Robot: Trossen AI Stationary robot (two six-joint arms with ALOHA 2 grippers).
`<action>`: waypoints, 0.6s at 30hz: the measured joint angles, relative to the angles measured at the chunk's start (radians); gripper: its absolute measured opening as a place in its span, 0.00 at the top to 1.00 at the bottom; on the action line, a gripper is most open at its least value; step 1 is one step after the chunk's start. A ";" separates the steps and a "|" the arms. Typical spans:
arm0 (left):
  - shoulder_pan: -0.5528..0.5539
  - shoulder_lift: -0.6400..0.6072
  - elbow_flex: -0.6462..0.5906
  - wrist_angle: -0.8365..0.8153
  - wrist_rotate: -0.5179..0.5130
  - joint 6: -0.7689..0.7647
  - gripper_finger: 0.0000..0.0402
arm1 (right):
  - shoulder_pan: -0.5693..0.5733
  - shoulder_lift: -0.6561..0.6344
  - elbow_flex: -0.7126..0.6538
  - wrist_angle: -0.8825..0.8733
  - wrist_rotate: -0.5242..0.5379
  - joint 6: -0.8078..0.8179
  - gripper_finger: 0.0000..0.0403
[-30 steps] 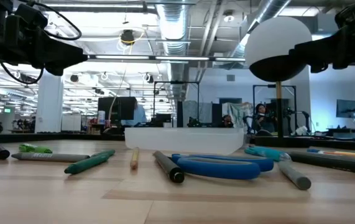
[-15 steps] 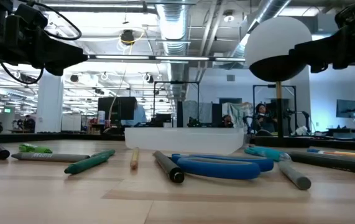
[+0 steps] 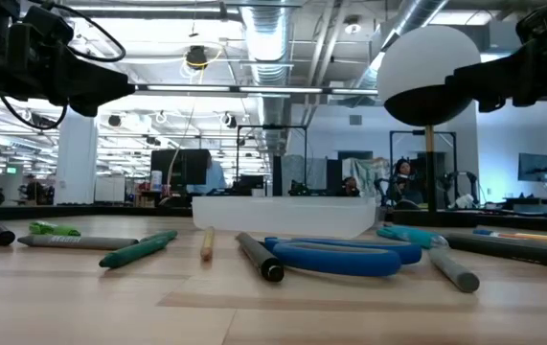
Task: Pick & place school supplies into a supply box
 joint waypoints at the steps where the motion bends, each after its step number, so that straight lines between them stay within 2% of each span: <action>1: 0.000 0.000 0.000 0.001 0.005 -0.015 0.58 | 0.000 0.000 0.000 0.000 0.000 0.000 0.70; 6: 0.000 0.000 0.000 0.002 0.083 -0.144 0.58 | 0.000 0.000 0.000 0.000 0.000 -0.018 0.70; 11: 0.000 0.001 0.000 -0.009 0.086 -0.160 0.58 | 0.000 0.000 0.000 0.002 0.001 -0.099 0.70; 13: 0.000 0.009 0.000 -0.008 0.089 -0.160 0.58 | 0.003 0.000 0.000 0.008 -0.002 -0.036 0.70; 18: 0.000 0.024 0.000 -0.011 0.058 -0.156 0.58 | 0.015 0.000 0.000 0.014 -0.002 0.271 0.70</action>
